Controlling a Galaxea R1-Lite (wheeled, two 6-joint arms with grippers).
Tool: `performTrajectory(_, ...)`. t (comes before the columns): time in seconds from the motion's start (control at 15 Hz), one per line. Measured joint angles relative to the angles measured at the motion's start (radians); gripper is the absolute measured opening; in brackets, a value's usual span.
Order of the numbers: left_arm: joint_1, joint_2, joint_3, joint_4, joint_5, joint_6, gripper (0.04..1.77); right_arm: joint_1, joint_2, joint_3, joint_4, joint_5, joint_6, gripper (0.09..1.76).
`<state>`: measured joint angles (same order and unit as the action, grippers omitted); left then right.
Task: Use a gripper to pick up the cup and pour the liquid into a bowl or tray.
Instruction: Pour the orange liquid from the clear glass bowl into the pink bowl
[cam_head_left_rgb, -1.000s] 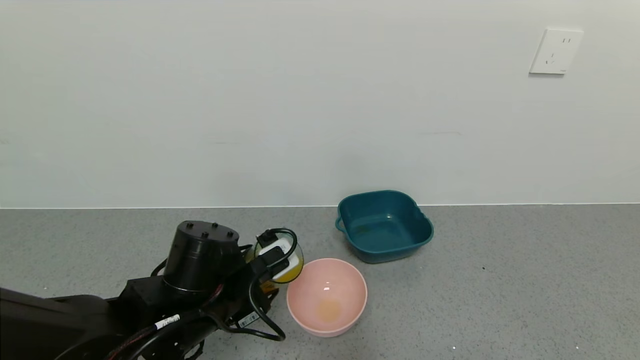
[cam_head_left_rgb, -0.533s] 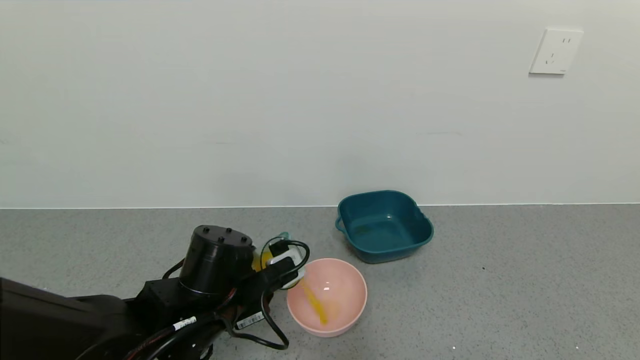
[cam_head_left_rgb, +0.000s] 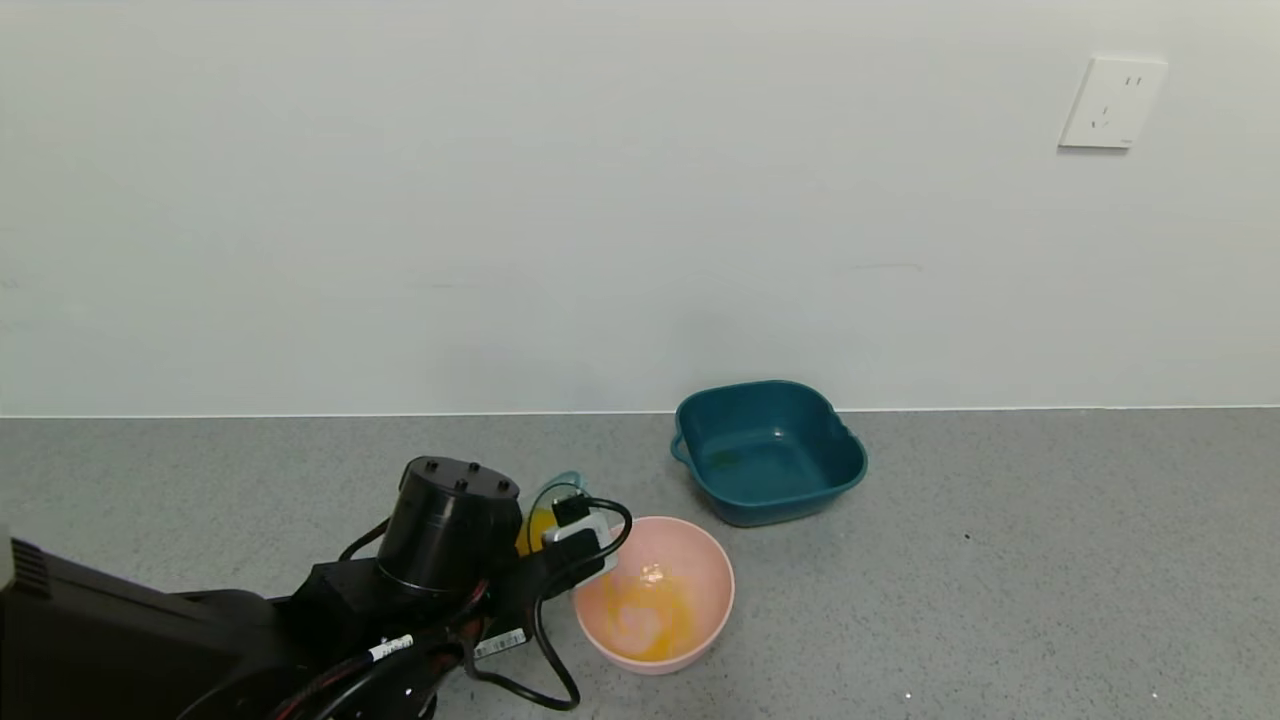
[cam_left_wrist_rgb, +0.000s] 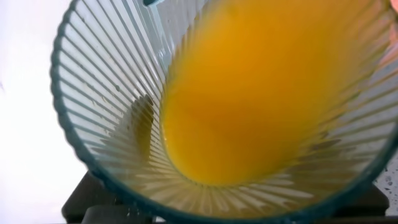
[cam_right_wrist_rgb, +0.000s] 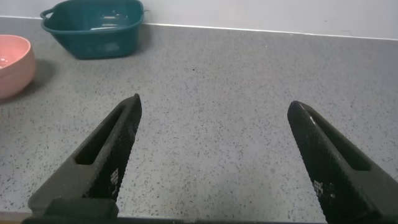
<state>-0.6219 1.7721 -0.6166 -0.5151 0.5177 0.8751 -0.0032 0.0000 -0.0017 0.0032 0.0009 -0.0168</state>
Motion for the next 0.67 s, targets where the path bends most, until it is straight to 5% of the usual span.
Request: performTrajectory(0.67,-0.048,0.013,-0.017,0.001,0.107,0.163,1.28,0.0,0.0,0.0,0.0,0.0,0.0,1.71)
